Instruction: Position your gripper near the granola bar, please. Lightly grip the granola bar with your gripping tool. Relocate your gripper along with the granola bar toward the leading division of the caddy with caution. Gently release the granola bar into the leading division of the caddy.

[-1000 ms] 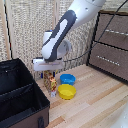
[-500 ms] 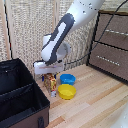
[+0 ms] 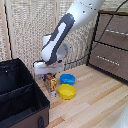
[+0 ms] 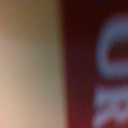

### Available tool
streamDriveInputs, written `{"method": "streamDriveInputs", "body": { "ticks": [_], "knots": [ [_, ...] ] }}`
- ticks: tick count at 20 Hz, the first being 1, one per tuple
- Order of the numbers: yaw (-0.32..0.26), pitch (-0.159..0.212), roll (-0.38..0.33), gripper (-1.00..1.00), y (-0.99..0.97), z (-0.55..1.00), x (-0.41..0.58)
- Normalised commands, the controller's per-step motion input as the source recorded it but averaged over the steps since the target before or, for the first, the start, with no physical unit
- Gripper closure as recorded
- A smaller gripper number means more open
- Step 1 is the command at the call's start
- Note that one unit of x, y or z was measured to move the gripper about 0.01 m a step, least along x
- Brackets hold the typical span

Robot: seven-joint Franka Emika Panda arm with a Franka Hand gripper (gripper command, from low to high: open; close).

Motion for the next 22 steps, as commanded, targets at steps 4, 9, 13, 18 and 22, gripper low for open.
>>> {"method": "streamDriveInputs", "body": {
  "ticks": [4,9,13,18,22],
  "knots": [
    [0.000,0.000,0.002,1.00,0.00,0.01,0.001],
    [-0.013,0.000,0.019,1.00,0.00,0.35,0.007],
    [0.000,0.033,0.050,1.00,0.00,0.91,0.000],
    [0.000,0.048,0.044,1.00,0.00,1.00,0.000],
    [0.000,0.063,0.060,1.00,0.00,0.97,0.000]
  ]
}}
